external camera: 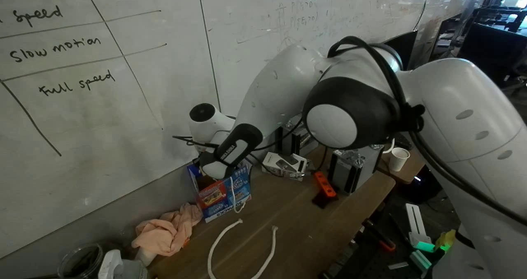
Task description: Put the ropes in the box one at a time
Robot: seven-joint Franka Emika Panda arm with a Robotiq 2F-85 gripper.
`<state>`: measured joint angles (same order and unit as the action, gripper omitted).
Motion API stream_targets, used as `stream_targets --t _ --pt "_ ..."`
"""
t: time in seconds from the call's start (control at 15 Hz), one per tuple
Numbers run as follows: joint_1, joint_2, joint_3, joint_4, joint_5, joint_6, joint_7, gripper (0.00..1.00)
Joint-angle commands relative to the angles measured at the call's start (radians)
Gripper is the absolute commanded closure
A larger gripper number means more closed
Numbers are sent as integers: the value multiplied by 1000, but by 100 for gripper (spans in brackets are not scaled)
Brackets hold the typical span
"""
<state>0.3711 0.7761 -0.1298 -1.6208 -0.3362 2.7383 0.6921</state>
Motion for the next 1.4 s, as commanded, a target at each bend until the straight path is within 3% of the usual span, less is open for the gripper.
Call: stream_targets --t 0.0,0.27,0.33,0.4,0.6,1.07,1.33 --pt "-19 88 4 135 64 -4 -80 95" --pt "-36 160 2 229 115 -18 -138 95" --pt "-37 173 -1 250 131 -40 -145 85" --pt "-42 183 1 265 142 -50 -158 62" --pt "-54 201 2 301 168 -83 -193 53" --pt "-45 98 -61 232 145 -215 -191 1" --pt "-68 -46 -60 129 141 -361 -223 0"
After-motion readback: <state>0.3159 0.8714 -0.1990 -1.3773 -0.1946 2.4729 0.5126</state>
